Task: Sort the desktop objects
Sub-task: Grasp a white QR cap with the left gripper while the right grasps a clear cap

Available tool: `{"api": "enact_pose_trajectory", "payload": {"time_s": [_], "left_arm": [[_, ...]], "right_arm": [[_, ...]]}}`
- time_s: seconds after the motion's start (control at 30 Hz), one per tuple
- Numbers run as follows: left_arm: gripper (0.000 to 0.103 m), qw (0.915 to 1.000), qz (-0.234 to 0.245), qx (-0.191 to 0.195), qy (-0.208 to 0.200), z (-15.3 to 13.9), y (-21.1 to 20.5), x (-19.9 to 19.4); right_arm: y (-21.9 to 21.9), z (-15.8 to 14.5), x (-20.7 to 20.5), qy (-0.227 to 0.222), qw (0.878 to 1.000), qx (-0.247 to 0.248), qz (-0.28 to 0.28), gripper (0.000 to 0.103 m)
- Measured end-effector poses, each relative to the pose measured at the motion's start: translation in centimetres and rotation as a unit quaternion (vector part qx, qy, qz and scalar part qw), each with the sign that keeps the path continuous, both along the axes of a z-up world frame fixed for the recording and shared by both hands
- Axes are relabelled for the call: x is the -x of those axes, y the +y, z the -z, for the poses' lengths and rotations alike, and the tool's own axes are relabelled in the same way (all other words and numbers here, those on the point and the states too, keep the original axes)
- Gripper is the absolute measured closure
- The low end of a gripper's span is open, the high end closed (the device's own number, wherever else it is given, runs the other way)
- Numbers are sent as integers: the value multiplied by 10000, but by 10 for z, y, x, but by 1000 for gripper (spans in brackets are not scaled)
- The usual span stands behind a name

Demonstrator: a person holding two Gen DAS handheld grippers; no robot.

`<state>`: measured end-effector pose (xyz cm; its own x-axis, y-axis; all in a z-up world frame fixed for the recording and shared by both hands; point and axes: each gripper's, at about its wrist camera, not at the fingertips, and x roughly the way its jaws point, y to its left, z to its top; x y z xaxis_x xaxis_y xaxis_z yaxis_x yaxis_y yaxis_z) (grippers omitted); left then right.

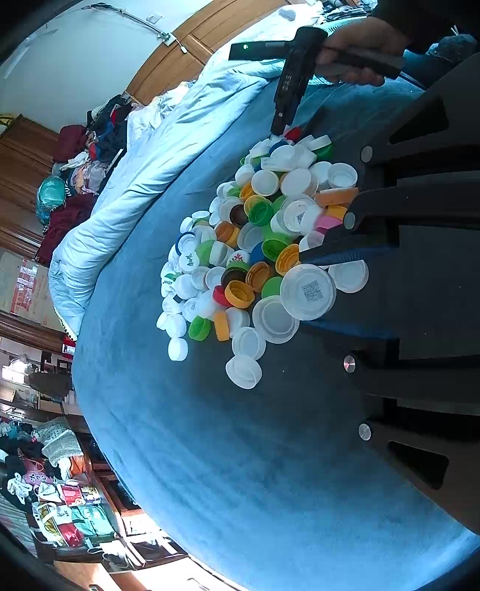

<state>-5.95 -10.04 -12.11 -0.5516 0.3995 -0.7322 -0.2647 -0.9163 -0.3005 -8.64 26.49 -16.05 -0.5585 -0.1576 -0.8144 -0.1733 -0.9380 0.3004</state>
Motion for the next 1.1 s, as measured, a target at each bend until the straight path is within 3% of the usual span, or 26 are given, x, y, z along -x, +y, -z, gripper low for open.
{"api": "enact_pose_trajectory", "payload": {"time_s": [0.27, 0.37, 0.6, 0.73, 0.9, 1.03, 1.1], "left_arm": [[78, 9999, 15, 46, -165, 13, 4, -1], [78, 9998, 21, 31, -177, 13, 6, -2], [78, 9999, -27, -24, -153, 9, 2, -5], [78, 9999, -52, 59, -107, 8, 0, -9], [78, 9998, -74, 73, -176, 13, -1, -14], [78, 9998, -47, 76, -157, 9, 1, -19], [78, 9999, -24, 75, -104, 4, 3, -20]], "right_arm": [[9, 7, 14, 16, 9999, 122, 35, 45], [8, 4, 13, -7, 9997, 233, 34, 59], [-10, -26, -24, 294, 9991, 47, -301, 59], [-41, -36, -64, 380, 9942, -485, -885, 59], [-66, -18, -96, 207, 9852, -929, -1425, 58], [-58, -3, -100, 29, 9865, -908, -1362, 58], [-54, 1, -101, -4, 9876, -846, -1324, 51]]}}
